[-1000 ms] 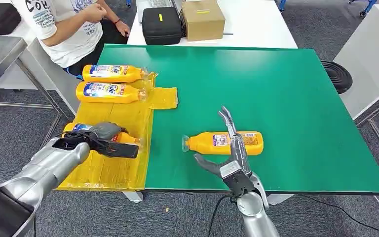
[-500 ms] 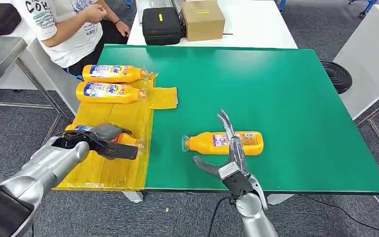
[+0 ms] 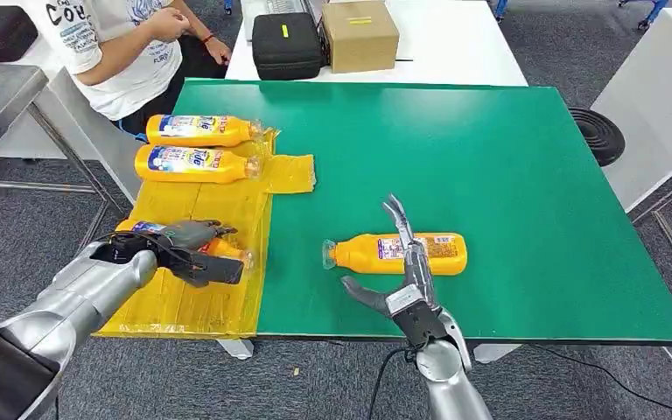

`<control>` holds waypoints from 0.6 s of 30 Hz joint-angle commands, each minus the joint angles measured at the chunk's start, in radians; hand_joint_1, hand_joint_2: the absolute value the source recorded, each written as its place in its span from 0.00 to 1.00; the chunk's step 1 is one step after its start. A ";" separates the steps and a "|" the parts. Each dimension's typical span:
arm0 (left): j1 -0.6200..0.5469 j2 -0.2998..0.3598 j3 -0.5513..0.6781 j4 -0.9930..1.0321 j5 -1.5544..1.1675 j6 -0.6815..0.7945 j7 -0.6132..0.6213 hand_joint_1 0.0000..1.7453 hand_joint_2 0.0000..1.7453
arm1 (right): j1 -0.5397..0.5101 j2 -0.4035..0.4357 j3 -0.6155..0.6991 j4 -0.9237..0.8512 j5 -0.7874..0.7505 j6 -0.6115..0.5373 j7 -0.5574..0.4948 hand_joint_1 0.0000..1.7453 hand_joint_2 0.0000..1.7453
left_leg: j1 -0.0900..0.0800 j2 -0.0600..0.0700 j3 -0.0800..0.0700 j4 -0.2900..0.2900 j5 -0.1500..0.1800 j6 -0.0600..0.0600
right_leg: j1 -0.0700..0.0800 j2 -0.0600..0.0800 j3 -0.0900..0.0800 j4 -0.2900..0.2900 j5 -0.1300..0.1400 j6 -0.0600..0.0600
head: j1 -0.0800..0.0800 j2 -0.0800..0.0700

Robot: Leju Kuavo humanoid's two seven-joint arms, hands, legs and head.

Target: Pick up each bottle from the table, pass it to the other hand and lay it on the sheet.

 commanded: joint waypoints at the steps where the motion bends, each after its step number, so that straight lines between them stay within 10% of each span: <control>1: 0.009 0.020 -0.024 0.046 -0.005 0.001 0.001 0.00 0.00 | -0.044 -0.022 0.014 0.068 -0.007 -0.004 -0.002 0.00 1.00 | 0.000 0.004 0.005 -0.001 -0.001 0.000 | 0.001 0.003 0.004 -0.002 0.000 -0.002 | 0.000 0.000; 18: 0.007 0.108 -0.030 -0.054 -0.003 -0.016 -0.035 0.00 0.00 | -0.050 -0.024 0.016 0.081 -0.014 -0.005 -0.002 0.00 1.00 | 0.000 0.004 0.003 0.000 -0.001 0.000 | 0.001 0.003 0.002 -0.001 0.000 -0.002 | 0.000 0.000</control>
